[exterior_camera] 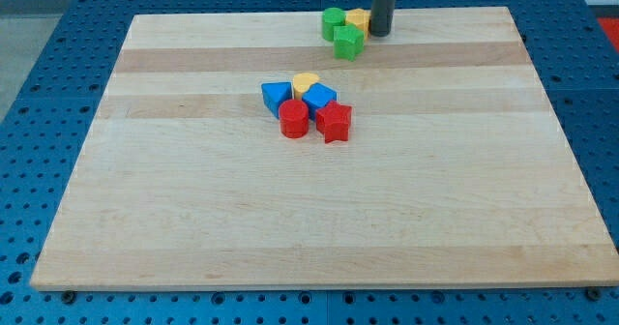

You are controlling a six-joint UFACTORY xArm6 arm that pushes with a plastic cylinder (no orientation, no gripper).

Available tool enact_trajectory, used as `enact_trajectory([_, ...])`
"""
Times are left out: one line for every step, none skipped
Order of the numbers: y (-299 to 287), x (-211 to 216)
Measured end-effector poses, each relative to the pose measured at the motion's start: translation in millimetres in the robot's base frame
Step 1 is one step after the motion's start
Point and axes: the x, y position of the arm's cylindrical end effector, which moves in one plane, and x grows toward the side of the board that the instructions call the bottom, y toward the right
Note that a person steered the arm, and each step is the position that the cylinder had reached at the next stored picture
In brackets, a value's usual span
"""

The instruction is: Move the green star slightly left and up

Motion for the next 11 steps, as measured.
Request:
enact_trajectory([-21,0])
enact_trajectory([-36,0])
enact_trajectory([-29,0])
enact_trajectory([4,1])
enact_trajectory([14,21])
enact_trajectory([5,45])
enact_trajectory([-13,51])
enact_trajectory([-34,51])
enact_trajectory([-52,51])
enact_trajectory([-63,51])
enact_trajectory([-63,51])
